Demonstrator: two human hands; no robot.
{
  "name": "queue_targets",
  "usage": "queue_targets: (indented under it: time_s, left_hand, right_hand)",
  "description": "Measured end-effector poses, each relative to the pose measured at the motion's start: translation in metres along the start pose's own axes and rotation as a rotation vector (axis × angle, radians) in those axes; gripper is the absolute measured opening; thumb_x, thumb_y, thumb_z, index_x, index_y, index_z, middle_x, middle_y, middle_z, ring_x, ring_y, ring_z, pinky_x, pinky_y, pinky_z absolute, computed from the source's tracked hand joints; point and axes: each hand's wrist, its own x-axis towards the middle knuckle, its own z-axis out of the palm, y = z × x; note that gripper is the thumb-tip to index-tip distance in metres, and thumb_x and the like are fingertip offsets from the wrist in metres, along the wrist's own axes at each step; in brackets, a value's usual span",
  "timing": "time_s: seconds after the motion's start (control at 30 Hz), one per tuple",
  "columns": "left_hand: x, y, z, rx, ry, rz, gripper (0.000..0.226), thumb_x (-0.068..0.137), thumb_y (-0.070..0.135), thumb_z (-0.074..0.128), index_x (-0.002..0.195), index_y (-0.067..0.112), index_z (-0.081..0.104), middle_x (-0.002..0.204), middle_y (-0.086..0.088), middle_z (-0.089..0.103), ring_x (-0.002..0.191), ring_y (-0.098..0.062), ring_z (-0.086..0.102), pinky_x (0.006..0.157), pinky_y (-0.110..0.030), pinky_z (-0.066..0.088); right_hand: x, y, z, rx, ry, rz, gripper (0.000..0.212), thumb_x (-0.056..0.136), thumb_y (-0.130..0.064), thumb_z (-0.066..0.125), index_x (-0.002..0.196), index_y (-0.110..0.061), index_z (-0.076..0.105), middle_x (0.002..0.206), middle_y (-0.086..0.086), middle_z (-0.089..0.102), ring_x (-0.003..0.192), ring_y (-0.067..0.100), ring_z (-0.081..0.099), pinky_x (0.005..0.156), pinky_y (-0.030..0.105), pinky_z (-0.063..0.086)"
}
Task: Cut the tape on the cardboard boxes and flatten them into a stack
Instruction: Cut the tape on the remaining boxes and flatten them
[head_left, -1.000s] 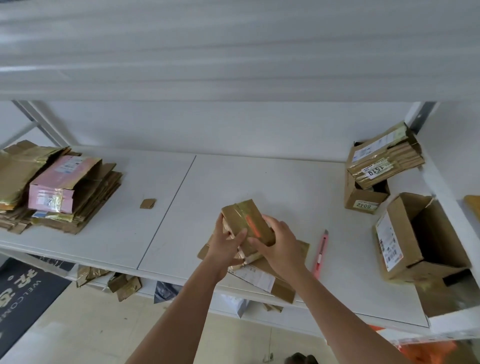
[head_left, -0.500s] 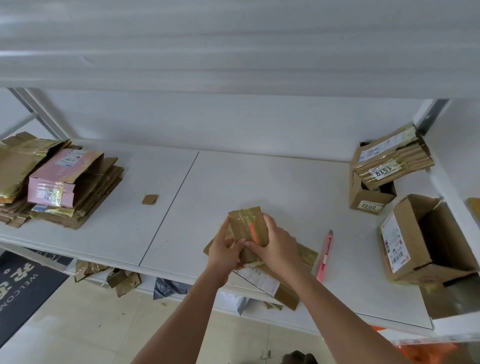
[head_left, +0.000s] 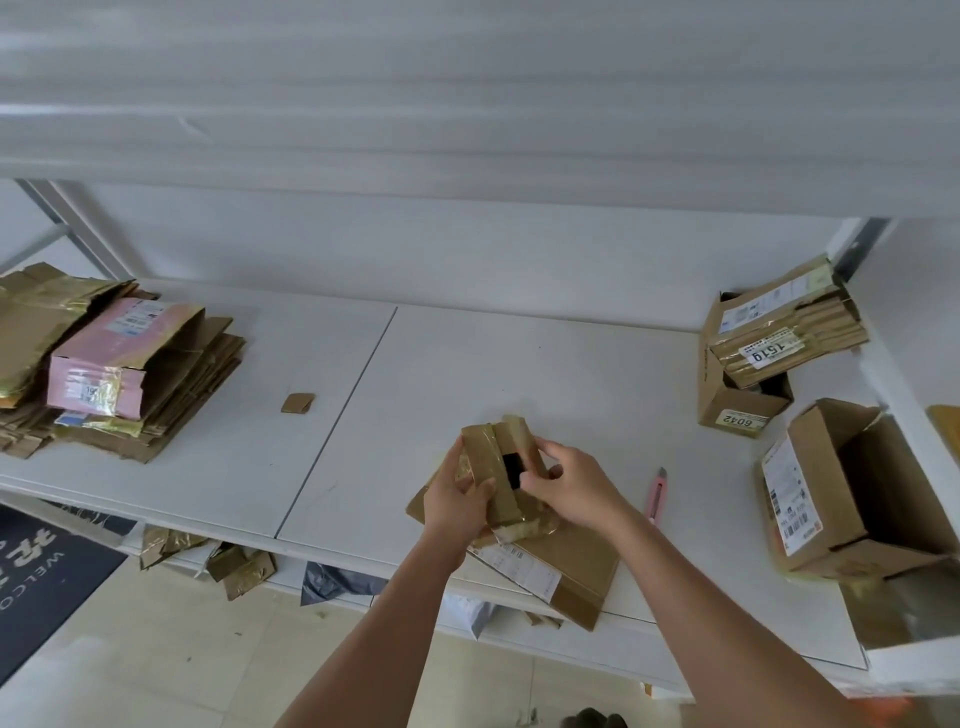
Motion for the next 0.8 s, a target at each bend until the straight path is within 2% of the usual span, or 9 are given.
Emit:
queue_targets:
  time_s: [0.07, 0.1, 0.17, 0.33, 0.43, 0.5, 0.57, 0.67, 0.8]
  left_hand:
    - [0.001, -0.001, -0.007, -0.010, 0.010, -0.007, 0.066, 0.095, 0.005, 0.059, 0.144, 0.044, 0.038, 0.107, -0.003, 0.072, 0.094, -0.025, 0.071, 0.072, -0.049, 0.061]
    - [0.000, -0.001, -0.010, -0.016, 0.002, -0.006, 0.066, 0.096, 0.004, 0.058, 0.144, 0.044, 0.038, 0.105, -0.003, 0.073, 0.092, -0.024, 0.071, 0.072, -0.050, 0.061]
    - [-0.001, 0.001, -0.010, 0.003, -0.012, 0.009, 0.066, 0.097, 0.004, 0.056, 0.144, 0.045, 0.037, 0.104, -0.001, 0.073, 0.091, -0.021, 0.072, 0.073, -0.048, 0.061]
    - [0.001, 0.004, 0.005, 0.146, -0.008, 0.060, 0.064, 0.097, 0.013, 0.057, 0.148, 0.042, 0.034, 0.108, -0.009, 0.070, 0.094, -0.026, 0.070, 0.078, -0.048, 0.060]
    - [-0.001, 0.010, 0.012, 0.264, 0.011, 0.069, 0.083, 0.075, 0.050, 0.074, 0.146, 0.049, 0.031, 0.114, -0.006, 0.068, 0.098, -0.024, 0.068, 0.081, -0.045, 0.060]
    - [-0.005, 0.013, 0.017, 0.351, 0.034, 0.089, 0.094, 0.067, 0.056, 0.080, 0.146, 0.049, 0.029, 0.107, 0.007, 0.063, 0.094, -0.012, 0.066, 0.081, -0.039, 0.059]
    - [-0.009, 0.016, 0.021, 0.395, 0.053, 0.111, 0.088, 0.075, 0.042, 0.082, 0.147, 0.044, 0.030, 0.091, 0.016, 0.058, 0.083, -0.007, 0.064, 0.077, -0.034, 0.059]
    - [-0.007, 0.017, 0.020, 0.388, 0.052, 0.102, 0.084, 0.076, 0.037, 0.080, 0.144, 0.046, 0.032, 0.090, 0.007, 0.064, 0.080, -0.013, 0.068, 0.072, -0.039, 0.061]
    - [-0.008, 0.019, 0.014, 0.287, 0.032, 0.047, 0.075, 0.079, 0.028, 0.077, 0.139, 0.047, 0.037, 0.089, -0.004, 0.067, 0.075, -0.018, 0.068, 0.067, -0.042, 0.062]
  right_hand:
    - [0.000, 0.007, -0.009, 0.187, 0.020, 0.053, 0.013, 0.095, -0.019, 0.058, 0.086, -0.025, 0.066, 0.061, -0.006, 0.053, 0.056, 0.010, 0.052, 0.057, 0.028, 0.043]
    - [0.000, 0.014, -0.012, 0.223, 0.025, 0.060, 0.023, 0.096, -0.018, 0.057, 0.074, -0.012, 0.061, 0.060, 0.001, 0.045, 0.057, 0.015, 0.046, 0.059, 0.031, 0.040]
    - [-0.007, 0.019, -0.014, 0.307, 0.010, 0.103, 0.025, 0.100, -0.019, 0.054, 0.088, -0.001, 0.066, 0.071, 0.007, 0.051, 0.069, 0.016, 0.054, 0.064, 0.030, 0.050]
    - [-0.016, 0.024, -0.014, 0.479, -0.014, 0.162, 0.019, 0.104, -0.020, 0.048, 0.112, -0.023, 0.065, 0.111, 0.002, 0.069, 0.105, 0.015, 0.065, 0.086, 0.035, 0.059]
    - [-0.021, 0.026, -0.014, 0.545, -0.004, 0.183, 0.021, 0.104, -0.019, 0.048, 0.118, -0.022, 0.063, 0.116, 0.005, 0.069, 0.107, 0.017, 0.066, 0.085, 0.035, 0.059]
    - [-0.019, 0.030, -0.010, 0.573, 0.048, 0.177, 0.027, 0.103, -0.017, 0.049, 0.127, -0.027, 0.056, 0.119, 0.006, 0.066, 0.109, 0.020, 0.065, 0.084, 0.036, 0.060]
    - [-0.016, 0.037, -0.007, 0.447, 0.160, 0.111, 0.047, 0.101, -0.016, 0.054, 0.142, -0.036, 0.043, 0.126, 0.000, 0.059, 0.115, 0.018, 0.060, 0.090, 0.032, 0.055]
    - [-0.007, 0.046, -0.005, -0.081, 0.294, -0.123, 0.048, 0.099, -0.014, 0.057, 0.145, -0.020, 0.047, 0.139, 0.001, 0.049, 0.131, 0.020, 0.044, 0.103, 0.019, 0.032]
    - [-0.004, 0.047, -0.003, -0.399, 0.242, -0.155, 0.057, 0.098, -0.049, 0.050, 0.146, -0.019, 0.046, 0.150, -0.005, 0.039, 0.140, 0.022, 0.023, 0.107, 0.029, 0.035]
